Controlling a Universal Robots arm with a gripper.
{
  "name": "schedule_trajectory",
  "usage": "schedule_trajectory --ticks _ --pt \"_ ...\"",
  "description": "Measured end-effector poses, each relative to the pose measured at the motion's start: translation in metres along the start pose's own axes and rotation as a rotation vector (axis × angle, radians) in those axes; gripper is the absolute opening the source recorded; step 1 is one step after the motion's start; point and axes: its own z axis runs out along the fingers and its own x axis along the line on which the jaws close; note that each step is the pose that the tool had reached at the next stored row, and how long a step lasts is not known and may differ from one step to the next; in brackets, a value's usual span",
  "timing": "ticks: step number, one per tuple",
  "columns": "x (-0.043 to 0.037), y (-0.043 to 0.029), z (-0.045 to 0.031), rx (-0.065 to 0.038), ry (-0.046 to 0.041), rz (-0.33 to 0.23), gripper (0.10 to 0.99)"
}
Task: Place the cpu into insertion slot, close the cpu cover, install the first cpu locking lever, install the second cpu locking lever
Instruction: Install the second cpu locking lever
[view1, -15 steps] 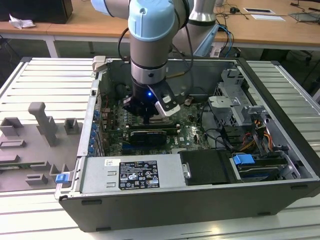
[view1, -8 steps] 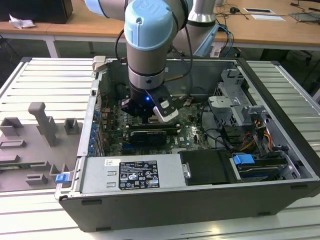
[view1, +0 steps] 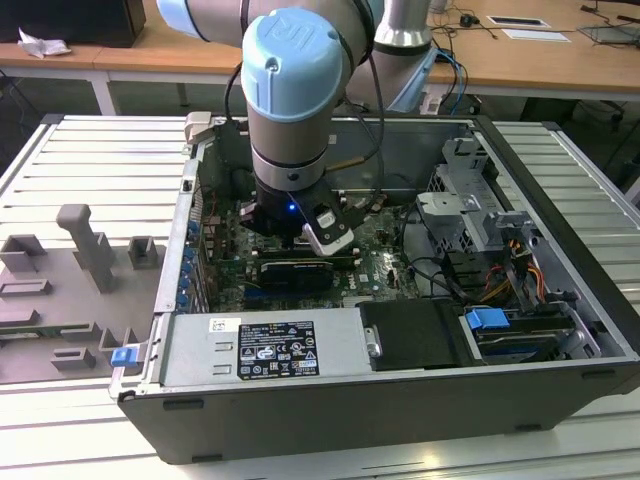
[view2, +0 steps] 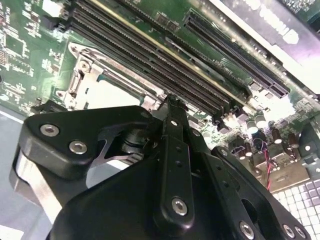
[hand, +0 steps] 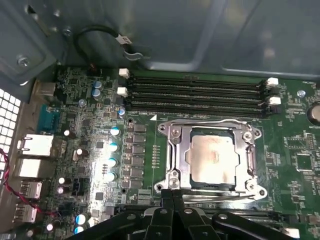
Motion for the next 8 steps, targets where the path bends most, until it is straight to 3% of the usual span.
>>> schedule_trajectory --ticks 5,8 --pt "0.0021 -0.0025 0.0082 -0.008 -0.0013 0.000 0.106" --pt "0.0035 -0.0034 0.0120 -0.024 -0.0031 0.000 0.106"
